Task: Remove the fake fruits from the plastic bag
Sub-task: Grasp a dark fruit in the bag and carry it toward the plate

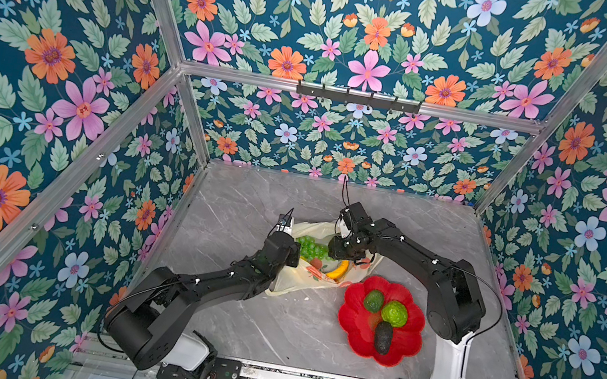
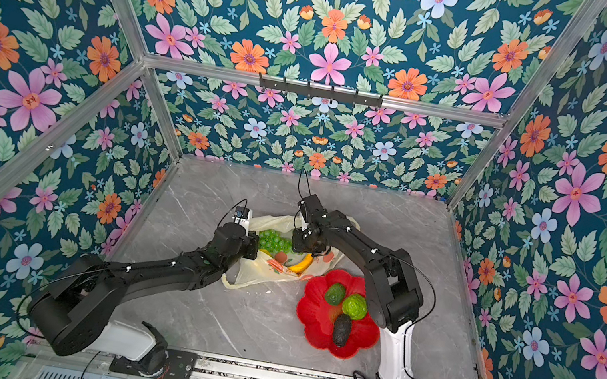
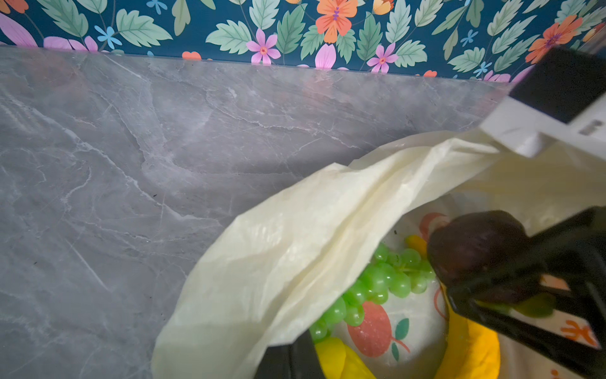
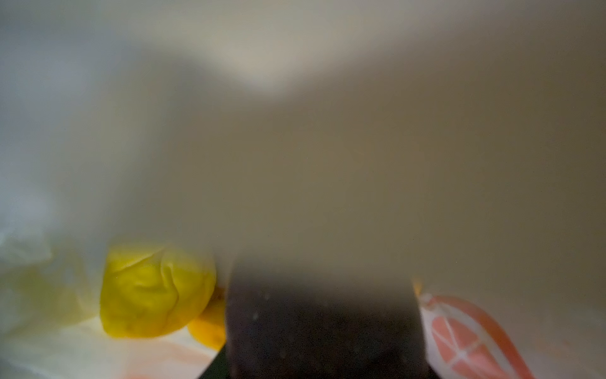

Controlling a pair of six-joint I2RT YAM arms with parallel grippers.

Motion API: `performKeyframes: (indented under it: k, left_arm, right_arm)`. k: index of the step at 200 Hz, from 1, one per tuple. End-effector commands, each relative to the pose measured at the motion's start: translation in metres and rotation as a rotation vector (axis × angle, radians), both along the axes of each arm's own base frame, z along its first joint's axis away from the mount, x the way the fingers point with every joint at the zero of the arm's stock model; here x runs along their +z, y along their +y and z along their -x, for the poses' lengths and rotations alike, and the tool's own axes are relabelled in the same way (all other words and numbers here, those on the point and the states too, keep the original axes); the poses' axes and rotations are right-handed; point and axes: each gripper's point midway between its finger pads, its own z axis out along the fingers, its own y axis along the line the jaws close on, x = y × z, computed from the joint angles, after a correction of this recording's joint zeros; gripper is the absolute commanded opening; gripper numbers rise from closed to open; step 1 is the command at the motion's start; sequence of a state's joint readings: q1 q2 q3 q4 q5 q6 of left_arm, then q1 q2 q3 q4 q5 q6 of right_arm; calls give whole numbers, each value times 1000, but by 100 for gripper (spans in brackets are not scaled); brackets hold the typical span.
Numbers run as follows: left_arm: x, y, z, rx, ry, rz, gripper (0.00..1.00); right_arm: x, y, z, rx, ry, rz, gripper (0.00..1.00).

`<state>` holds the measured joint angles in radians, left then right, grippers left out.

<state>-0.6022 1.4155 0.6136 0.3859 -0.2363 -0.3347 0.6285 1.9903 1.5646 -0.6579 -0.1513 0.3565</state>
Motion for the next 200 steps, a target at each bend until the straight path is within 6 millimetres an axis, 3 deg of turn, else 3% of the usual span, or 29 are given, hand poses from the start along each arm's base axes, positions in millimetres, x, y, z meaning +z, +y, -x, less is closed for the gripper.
performKeyframes:
  k: [1, 45, 108, 138, 200]
  left_arm:
    - [1, 0, -1, -2, 1, -12, 0]
    - [1, 2, -2, 6, -1, -21, 0]
    - [0, 0, -1, -2, 2, -17, 0]
    - [-1, 0, -2, -2, 4, -20, 0]
    - [-3, 1, -2, 1, 7, -23, 0]
  right_arm:
    - [5, -13, 34, 49, 76, 51, 45]
    - [20, -33, 90, 111, 156, 137, 45]
    - [20, -87, 173, 131, 377, 306, 45]
    - [18, -97, 195, 129, 450, 334, 45]
    - [-1, -109, 215, 135, 555, 410, 45]
